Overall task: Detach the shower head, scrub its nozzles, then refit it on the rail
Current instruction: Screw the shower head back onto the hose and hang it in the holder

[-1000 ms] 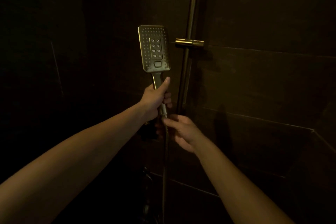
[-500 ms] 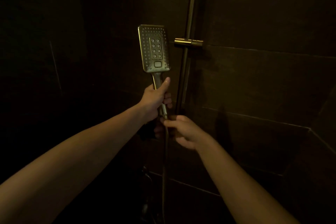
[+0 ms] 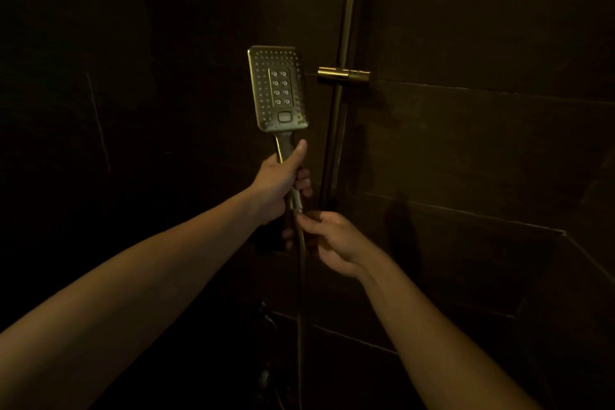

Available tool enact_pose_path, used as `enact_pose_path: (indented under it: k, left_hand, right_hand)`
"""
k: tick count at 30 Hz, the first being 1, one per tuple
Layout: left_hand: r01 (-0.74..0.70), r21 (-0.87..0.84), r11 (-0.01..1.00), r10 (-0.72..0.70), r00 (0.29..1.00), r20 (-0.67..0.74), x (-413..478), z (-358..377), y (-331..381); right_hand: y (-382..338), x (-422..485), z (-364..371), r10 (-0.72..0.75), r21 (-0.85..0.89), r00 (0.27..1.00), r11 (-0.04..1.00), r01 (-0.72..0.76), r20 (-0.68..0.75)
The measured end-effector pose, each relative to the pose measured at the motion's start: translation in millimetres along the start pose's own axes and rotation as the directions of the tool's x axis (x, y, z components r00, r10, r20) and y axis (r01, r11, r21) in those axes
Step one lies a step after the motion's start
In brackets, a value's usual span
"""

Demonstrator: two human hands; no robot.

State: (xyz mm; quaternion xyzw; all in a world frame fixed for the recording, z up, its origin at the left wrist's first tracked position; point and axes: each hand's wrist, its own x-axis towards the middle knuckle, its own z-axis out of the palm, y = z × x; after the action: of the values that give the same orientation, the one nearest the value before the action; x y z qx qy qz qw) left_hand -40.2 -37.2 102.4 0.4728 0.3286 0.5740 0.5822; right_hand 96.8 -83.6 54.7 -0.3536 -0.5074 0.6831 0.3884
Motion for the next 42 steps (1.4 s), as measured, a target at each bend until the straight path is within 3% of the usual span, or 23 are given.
enact_pose_path:
  k: [1,3,5,6,7,8,10,13,15,16,17,18,20,21,23,24,26,28,29,31,38,40,42]
  left_hand:
    - [-0.008,0.008,1.0,0.008,1.0,-0.01,0.3,-0.2,-1.2]
    - [-0.035,0.034,0.999,0.036,0.999,-0.029,0.8,-0.3,-4.1]
    - [-0.045,0.038,0.998,0.047,0.998,-0.052,2.0,0.6,-6.9]
    - [-0.043,0.03,0.999,0.045,0.997,-0.063,2.6,0.9,-7.9]
    - [-0.038,0.017,0.999,0.039,0.997,-0.071,3.1,1.3,-9.0]
    - [-0.029,0.003,1.0,0.029,0.997,-0.075,3.4,0.8,-9.1]
    - [-0.003,-0.009,1.0,0.002,0.997,-0.076,3.3,-2.8,-8.7]
    - [0.038,-0.024,0.999,-0.039,0.999,-0.032,-0.7,-6.9,-6.1]
    - [0.046,-0.036,0.998,-0.046,0.999,-0.016,-2.4,-5.1,-5.2]
    - [0.038,-0.03,0.999,-0.039,0.999,-0.028,-2.7,-3.8,-5.2]
    - [0.023,-0.011,1.0,-0.023,0.998,-0.052,-1.9,-3.2,-5.7]
    - [0.006,0.012,1.0,-0.005,0.997,-0.076,-0.9,-3.2,-5.6]
    - [-0.012,0.042,0.999,0.016,0.994,-0.104,1.3,-3.7,-5.8]
    - [-0.016,0.04,0.999,0.02,0.994,-0.108,2.0,-3.6,-6.1]
    - [-0.021,0.011,1.0,0.022,0.993,-0.115,3.0,-2.0,-6.6]
    - [-0.019,0.003,1.0,0.019,0.992,-0.121,2.9,-1.5,-6.6]
    - [-0.015,0.003,1.0,0.015,0.993,-0.12,2.5,-1.7,-5.5]
    - [0.006,-0.003,1.0,-0.006,0.995,-0.096,0.4,-2.7,-4.0]
    - [0.02,-0.003,1.0,-0.021,0.997,-0.076,-0.8,-2.8,-3.0]
    - [0.045,-0.006,0.999,-0.045,0.998,-0.046,-2.2,-2.1,-0.9]
    - [0.155,-0.169,0.973,-0.131,0.981,0.145,-3.2,7.2,3.8]
    - [0.118,-0.128,0.985,-0.103,0.988,0.114,-1.4,7.4,3.6]
    - [0.041,-0.054,0.998,-0.041,0.999,0.015,0.6,6.9,2.3]
  right_hand:
    - [1.9,1.5,-0.2,0.0,-0.024,1.0,1.0,-0.001,-0.019]
    - [5.7,3.0,7.9,-0.101,-0.364,0.981,0.931,0.033,-0.168]
    - [13.2,3.6,15.8,-0.338,-0.752,0.907,0.658,0.037,-0.251]
    - [16.6,2.2,20.2,-0.449,-0.864,0.861,0.502,0.022,-0.239]
    - [20.4,2.8,22.2,-0.524,-0.917,0.824,0.4,0.014,-0.216]
    - [22.6,3.9,23.4,-0.551,-0.921,0.806,0.388,0.019,-0.215]
    - [22.2,7.2,22.5,-0.46,-0.796,0.848,0.6,0.08,-0.261]
    - [11.0,4.9,17.5,-0.128,-0.329,0.971,0.943,0.055,-0.203]
    - [5.0,-0.3,14.1,0.014,-0.026,0.997,1.0,-0.016,-0.076]
    - [4.9,-0.5,13.0,0.014,-0.047,0.996,0.999,-0.018,-0.085]
    - [7.4,2.3,12.1,-0.048,-0.229,0.988,0.973,0.013,-0.145]
    - [10.5,4.5,12.4,-0.166,-0.49,0.964,0.87,0.043,-0.21]
    - [18.1,4.6,14.5,-0.421,-0.858,0.885,0.512,0.051,-0.199]
    - [21.3,3.7,17.2,-0.489,-0.916,0.857,0.397,0.052,-0.163]
    - [25.2,4.0,19.6,-0.568,-0.934,0.812,0.345,0.087,-0.134]
    - [24.9,4.2,19.7,-0.566,-0.908,0.81,0.405,0.11,-0.154]
    - [20.8,6.4,18.2,-0.471,-0.741,0.852,0.652,0.161,-0.23]
    - [12.4,4.7,17.1,-0.224,-0.384,0.947,0.915,0.123,-0.232]
    - [8.9,3.1,14.9,-0.104,-0.191,0.98,0.979,0.07,-0.172]
    - [5.2,1.4,8.7,0.018,0.044,0.998,0.999,-0.016,-0.054]
    - [13.6,2.7,-7.7,0.028,0.319,0.978,0.943,-0.095,0.207]
    - [10.6,0.8,-6.3,0.015,0.275,0.987,0.96,-0.059,0.159]
    - [8.9,-1.0,3.2,-0.053,0.072,0.998,0.996,0.055,-0.037]
